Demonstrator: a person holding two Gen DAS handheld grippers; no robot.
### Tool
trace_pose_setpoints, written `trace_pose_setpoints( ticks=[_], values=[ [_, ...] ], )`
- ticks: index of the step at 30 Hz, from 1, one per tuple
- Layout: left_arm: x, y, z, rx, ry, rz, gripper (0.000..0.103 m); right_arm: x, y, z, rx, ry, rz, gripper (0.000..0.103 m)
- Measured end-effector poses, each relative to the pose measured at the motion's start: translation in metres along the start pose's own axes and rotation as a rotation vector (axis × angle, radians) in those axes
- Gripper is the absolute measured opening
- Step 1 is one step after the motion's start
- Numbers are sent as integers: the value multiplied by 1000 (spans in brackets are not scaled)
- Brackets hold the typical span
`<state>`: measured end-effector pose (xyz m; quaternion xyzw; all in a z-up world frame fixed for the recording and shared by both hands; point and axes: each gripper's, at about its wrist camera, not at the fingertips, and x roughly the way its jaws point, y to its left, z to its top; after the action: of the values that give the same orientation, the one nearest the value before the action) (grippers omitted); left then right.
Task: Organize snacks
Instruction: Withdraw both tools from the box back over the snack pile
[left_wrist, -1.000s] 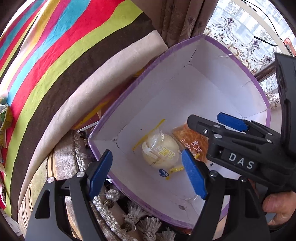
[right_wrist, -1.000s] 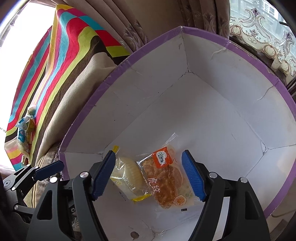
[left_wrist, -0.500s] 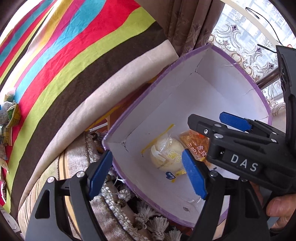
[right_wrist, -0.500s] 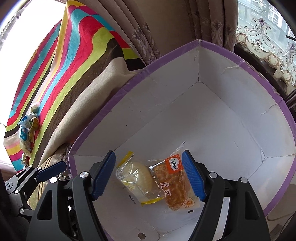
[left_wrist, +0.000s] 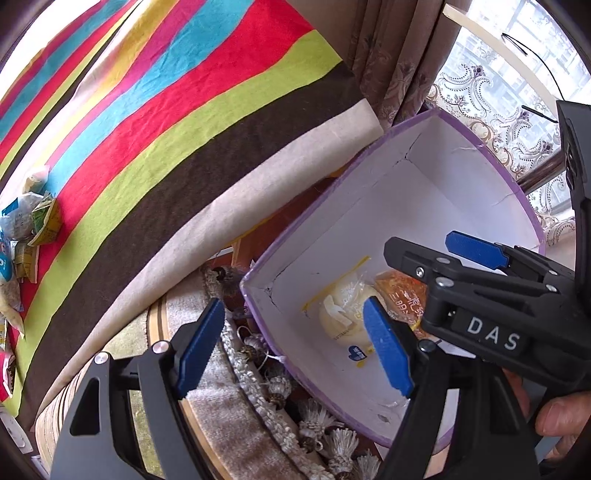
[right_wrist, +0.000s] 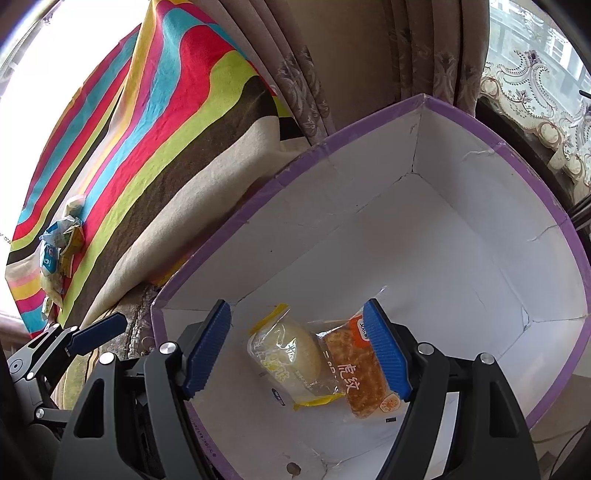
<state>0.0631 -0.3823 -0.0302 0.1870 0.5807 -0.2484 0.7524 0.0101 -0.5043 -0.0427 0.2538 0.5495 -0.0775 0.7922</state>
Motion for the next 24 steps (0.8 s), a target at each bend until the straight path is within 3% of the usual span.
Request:
trace_pose_setpoints(
  ticks=[11,15,24],
  values=[
    [-22,32,-9,-60,-54,-11,77,-14,32,2,-58,-27,-36,80],
    [-38,64,-20,-140,-114,-41,77,-25,60,3,-114,-77,-75,88],
    [-76,168,-69,-386,-255,-12,77,-37,150,-2,-321,-184,-143,89]
  ],
)
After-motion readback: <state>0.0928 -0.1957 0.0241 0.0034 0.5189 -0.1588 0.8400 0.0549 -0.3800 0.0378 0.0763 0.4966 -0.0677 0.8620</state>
